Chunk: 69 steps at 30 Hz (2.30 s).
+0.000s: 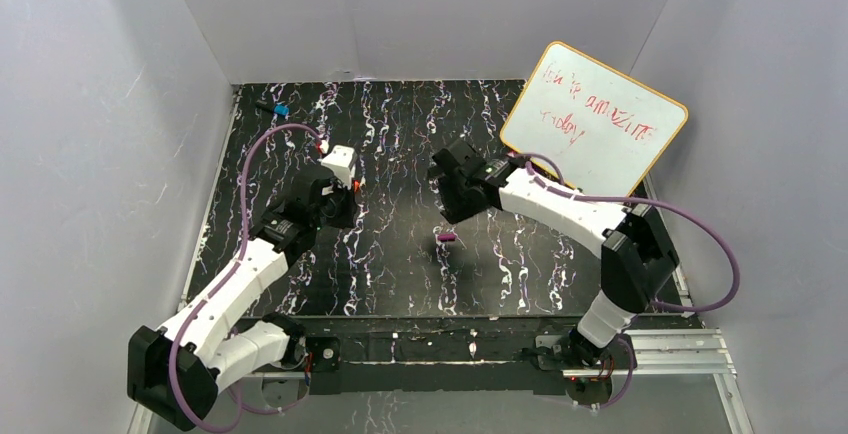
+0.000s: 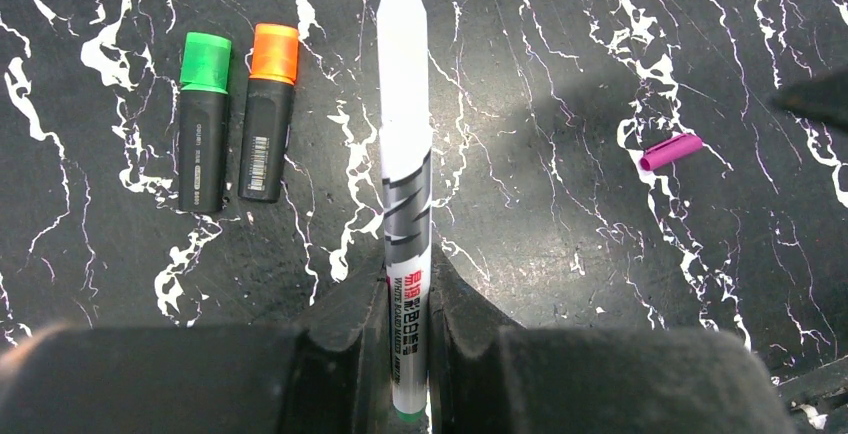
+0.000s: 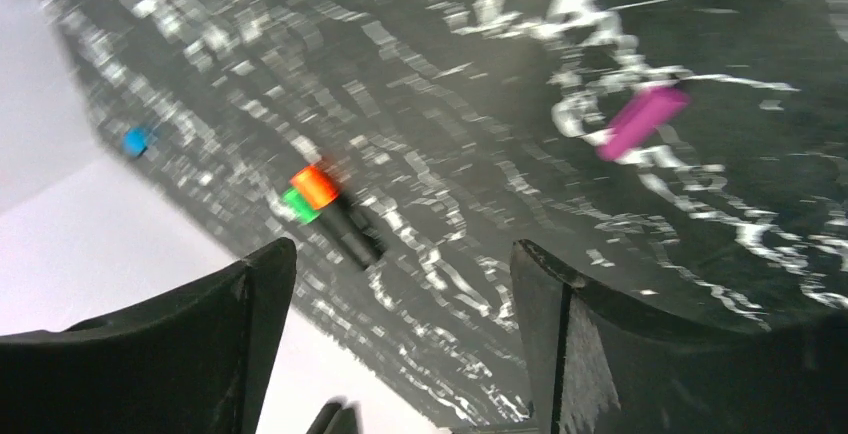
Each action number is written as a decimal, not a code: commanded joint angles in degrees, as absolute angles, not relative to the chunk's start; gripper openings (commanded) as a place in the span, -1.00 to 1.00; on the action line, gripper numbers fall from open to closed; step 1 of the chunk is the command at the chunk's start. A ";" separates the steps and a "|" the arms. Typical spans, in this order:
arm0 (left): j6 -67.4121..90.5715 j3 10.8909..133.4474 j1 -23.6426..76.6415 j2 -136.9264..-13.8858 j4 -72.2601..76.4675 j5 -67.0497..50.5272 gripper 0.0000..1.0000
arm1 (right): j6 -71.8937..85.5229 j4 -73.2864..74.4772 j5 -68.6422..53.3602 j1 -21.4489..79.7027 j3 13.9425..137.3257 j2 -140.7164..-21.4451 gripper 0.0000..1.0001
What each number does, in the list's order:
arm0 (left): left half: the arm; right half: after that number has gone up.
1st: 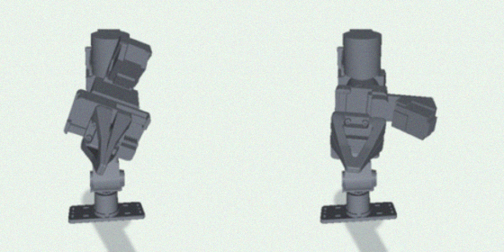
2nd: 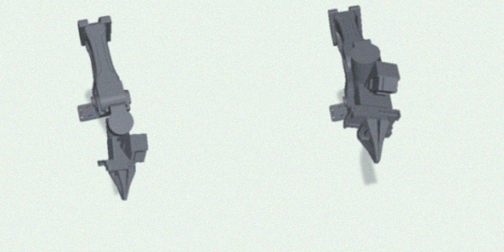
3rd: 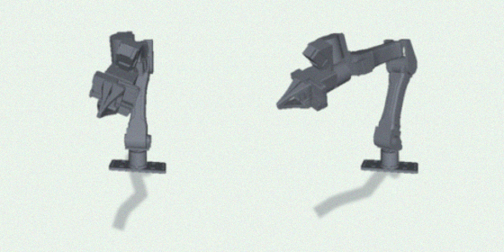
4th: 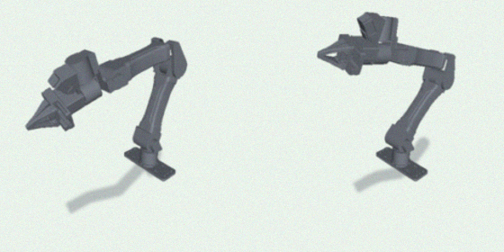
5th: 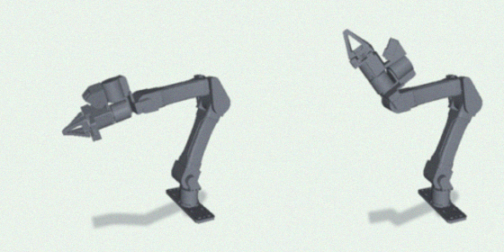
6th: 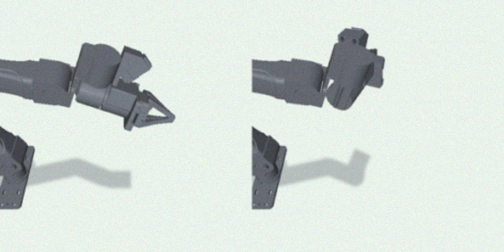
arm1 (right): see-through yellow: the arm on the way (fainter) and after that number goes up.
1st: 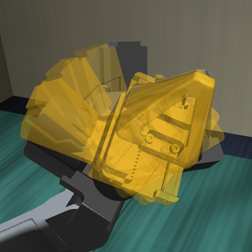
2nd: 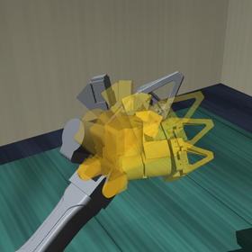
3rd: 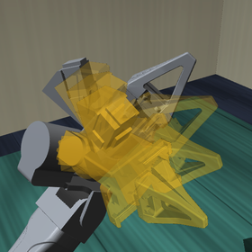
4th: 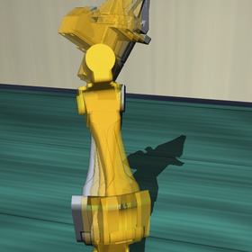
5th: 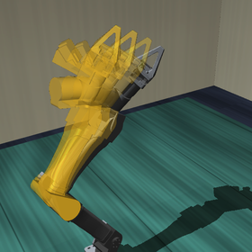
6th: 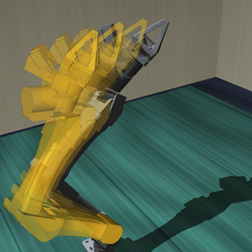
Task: Insert the pens into the pen caps
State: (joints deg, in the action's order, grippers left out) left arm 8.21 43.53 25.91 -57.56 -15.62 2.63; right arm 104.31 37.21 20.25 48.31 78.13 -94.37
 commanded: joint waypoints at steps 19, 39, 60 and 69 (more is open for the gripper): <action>8.79 42.71 25.40 -56.24 -16.96 3.37 -1.00 | 121.27 42.01 9.79 46.31 69.79 -100.92 0.15; 8.44 42.80 25.40 -57.65 -17.13 3.14 -1.00 | 122.47 37.61 8.86 44.40 65.87 -103.43 -0.11; 8.09 42.85 25.40 -58.25 -17.11 3.03 -1.00 | 119.91 40.27 2.10 42.96 68.62 -107.95 -0.42; 8.00 42.80 25.40 -58.40 -17.07 3.15 -1.00 | 119.13 42.03 -1.95 42.12 67.93 -107.56 -0.97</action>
State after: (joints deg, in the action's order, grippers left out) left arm 8.51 43.44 25.65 -58.43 -16.53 2.98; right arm 118.74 36.77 -0.67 42.48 67.94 -106.34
